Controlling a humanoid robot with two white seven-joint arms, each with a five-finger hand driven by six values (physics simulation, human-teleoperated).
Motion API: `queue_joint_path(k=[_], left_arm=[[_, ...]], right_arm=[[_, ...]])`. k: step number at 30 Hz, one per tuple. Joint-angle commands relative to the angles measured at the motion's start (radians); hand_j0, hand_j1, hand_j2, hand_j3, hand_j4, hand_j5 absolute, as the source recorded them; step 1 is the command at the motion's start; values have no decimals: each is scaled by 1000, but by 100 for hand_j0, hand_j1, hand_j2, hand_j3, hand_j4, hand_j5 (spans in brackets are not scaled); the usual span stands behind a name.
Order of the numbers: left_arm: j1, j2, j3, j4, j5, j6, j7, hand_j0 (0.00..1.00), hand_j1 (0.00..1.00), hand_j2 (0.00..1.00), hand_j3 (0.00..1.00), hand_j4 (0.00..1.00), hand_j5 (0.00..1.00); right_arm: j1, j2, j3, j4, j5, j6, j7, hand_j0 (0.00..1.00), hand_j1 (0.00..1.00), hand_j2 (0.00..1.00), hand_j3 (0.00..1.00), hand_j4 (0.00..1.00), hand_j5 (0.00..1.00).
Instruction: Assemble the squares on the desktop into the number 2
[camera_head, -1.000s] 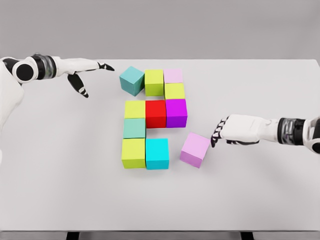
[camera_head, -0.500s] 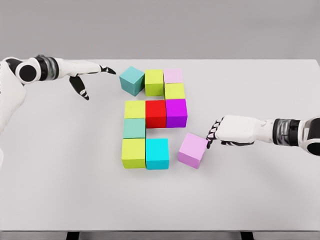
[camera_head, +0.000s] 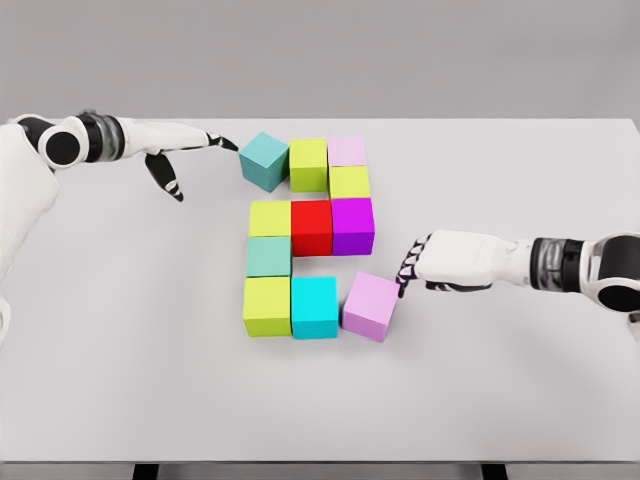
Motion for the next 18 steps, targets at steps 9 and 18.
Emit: queue_joint_path(k=[9, 18], left_arm=[[2, 1, 4, -5, 5, 3, 0, 100, 100, 100, 100, 100, 100], [3, 1, 4, -14, 5, 3, 0, 100, 100, 100, 100, 100, 100]], right_arm=[[-9, -22, -37, 67, -9, 2, 0, 58, 58, 58, 58, 58, 58], [-9, -134, -3, -72, -43, 2, 0, 58, 58, 58, 58, 58, 58]])
